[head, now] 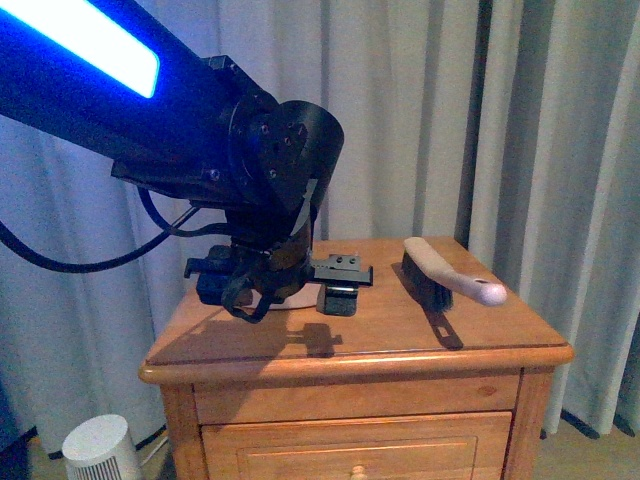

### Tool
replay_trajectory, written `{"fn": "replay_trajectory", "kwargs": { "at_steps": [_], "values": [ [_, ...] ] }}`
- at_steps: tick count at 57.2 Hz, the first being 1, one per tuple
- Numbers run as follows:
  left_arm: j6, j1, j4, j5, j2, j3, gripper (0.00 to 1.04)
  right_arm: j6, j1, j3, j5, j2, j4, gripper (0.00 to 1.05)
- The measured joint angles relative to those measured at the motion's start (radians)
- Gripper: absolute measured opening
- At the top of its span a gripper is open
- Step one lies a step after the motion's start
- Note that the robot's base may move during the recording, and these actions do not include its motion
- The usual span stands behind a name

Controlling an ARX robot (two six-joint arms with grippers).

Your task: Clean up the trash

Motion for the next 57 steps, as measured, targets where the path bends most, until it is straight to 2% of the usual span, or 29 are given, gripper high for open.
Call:
{"fn": "replay_trajectory", "kwargs": {
  "at_steps": [19, 33, 51, 57],
  "values": [
    [0.028, 0.006, 0.021, -0.023, 0.000, -0.002, 0.28, 0.000, 0.000, 0.000, 0.000, 0.000, 0.000, 0.97],
    [0.079, 0.022, 0.090, -0.032, -0.032, -0.057, 0.27, 0.000, 0.000, 0.000, 0.000, 0.000, 0.000, 0.97],
    [0.235, 0.063, 0.478, -0.031, -0.266, -0.313, 0.27, 0.000, 0.000, 0.000, 0.000, 0.000, 0.000, 0.97],
    [0.324, 0.070, 0.718, -0.011, -0.444, -0.494, 0.27, 0.000, 0.000, 0.000, 0.000, 0.000, 0.000, 0.97]
  ]
}}
